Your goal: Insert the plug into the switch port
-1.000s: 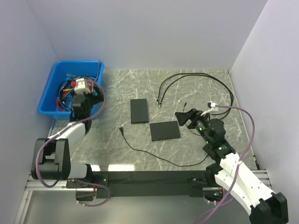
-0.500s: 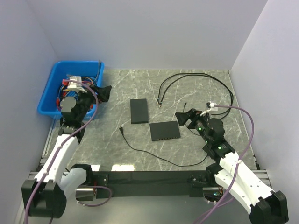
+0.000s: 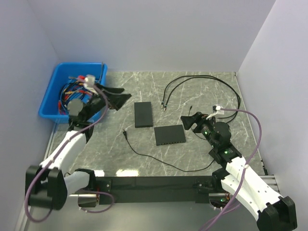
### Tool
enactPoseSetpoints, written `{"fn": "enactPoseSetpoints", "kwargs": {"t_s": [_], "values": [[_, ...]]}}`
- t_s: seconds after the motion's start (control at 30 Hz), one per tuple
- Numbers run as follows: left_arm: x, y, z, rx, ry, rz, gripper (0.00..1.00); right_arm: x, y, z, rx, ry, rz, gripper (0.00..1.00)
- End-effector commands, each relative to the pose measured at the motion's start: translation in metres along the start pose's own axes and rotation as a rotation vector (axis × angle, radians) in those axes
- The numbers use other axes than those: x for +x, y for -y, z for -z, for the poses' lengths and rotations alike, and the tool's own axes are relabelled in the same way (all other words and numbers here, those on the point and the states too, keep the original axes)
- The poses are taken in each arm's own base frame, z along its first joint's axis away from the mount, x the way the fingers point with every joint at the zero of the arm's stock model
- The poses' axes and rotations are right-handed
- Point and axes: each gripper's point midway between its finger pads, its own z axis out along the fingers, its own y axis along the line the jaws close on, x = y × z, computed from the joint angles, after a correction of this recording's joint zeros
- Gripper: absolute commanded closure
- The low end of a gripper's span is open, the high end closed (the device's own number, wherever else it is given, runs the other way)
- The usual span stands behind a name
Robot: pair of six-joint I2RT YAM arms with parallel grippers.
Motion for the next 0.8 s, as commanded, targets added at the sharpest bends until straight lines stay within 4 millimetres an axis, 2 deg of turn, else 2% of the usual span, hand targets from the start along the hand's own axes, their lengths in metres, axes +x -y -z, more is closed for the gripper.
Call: {"fn": "enactPoseSetpoints", "kwargs": {"t_s": [0.0, 0.03, 0.07, 0.1, 0.13, 0.17, 0.2, 0.27, 0.3, 0.33, 0.37, 0.4, 0.43, 0.47, 0.57, 0.6, 0.63, 0.7, 0.73, 0.77], "values": [[0.024, 0.010, -0.015, 0.062, -0.148, 0.069, 0.01, -0.005, -0.001, -0.001, 0.001, 0.016, 0.014, 0.10], [0.024, 0.017, -0.029, 0.038, -0.161, 0.062, 0.01, -0.005, -0.001, -0.001, 0.001, 0.016, 0.014, 0.10], [0.016, -0.018, -0.038, -0.181, -0.102, -0.019, 0.01, -0.004, 0.000, -0.001, 0.007, 0.015, 0.014, 0.10], [0.041, -0.014, -0.042, -0.258, -0.176, -0.016, 0.01, -0.004, 0.000, -0.001, 0.008, 0.014, 0.014, 0.10], [0.035, -0.014, -0.048, -0.319, -0.157, -0.070, 0.01, -0.003, 0.001, -0.002, 0.011, 0.012, 0.016, 0.10], [0.026, -0.032, -0.046, -0.456, -0.111, -0.160, 0.00, -0.003, 0.001, -0.002, 0.015, 0.013, 0.013, 0.10], [0.036, -0.016, -0.052, -0.438, -0.128, -0.184, 0.01, -0.002, 0.002, -0.002, 0.016, 0.008, 0.013, 0.10], [0.034, -0.012, -0.052, -0.448, -0.085, -0.241, 0.00, -0.002, 0.001, -0.003, 0.014, 0.005, 0.014, 0.10], [0.038, 0.001, -0.054, -0.369, -0.074, -0.240, 0.02, -0.001, 0.002, -0.004, 0.018, 0.000, 0.015, 0.10], [0.046, -0.003, -0.047, -0.359, -0.062, -0.237, 0.01, 0.000, 0.001, -0.004, 0.016, -0.003, 0.016, 0.11], [0.041, -0.002, -0.047, -0.376, -0.006, -0.151, 0.00, 0.000, 0.002, -0.004, 0.019, -0.005, 0.016, 0.11], [0.046, -0.005, -0.047, -0.377, -0.007, -0.116, 0.01, 0.001, 0.002, -0.004, 0.022, -0.007, 0.017, 0.11], [0.051, -0.015, -0.055, -0.372, -0.056, -0.120, 0.01, 0.001, 0.003, -0.004, 0.025, -0.006, 0.017, 0.11], [0.072, -0.027, -0.054, -0.406, -0.161, -0.105, 0.00, 0.002, 0.003, -0.004, 0.024, -0.007, 0.019, 0.11], [0.094, -0.052, -0.067, -0.522, -0.241, -0.112, 0.01, 0.002, 0.004, -0.004, 0.028, -0.004, 0.019, 0.11], [0.115, -0.064, -0.065, -0.577, -0.306, -0.117, 0.00, 0.002, 0.003, -0.004, 0.029, -0.006, 0.021, 0.11], [0.108, -0.073, -0.069, -0.627, -0.289, -0.132, 0.00, 0.002, 0.005, -0.004, 0.034, -0.008, 0.020, 0.11], [0.124, -0.093, -0.062, -0.729, -0.363, -0.136, 0.01, 0.004, 0.005, -0.005, 0.038, -0.016, 0.022, 0.11], [0.125, -0.108, -0.070, -0.789, -0.366, -0.157, 0.00, 0.004, 0.005, -0.005, 0.039, -0.021, 0.024, 0.11], [0.132, -0.118, -0.067, -0.839, -0.404, -0.167, 0.01, 0.004, 0.005, -0.005, 0.041, -0.024, 0.026, 0.11]]}}
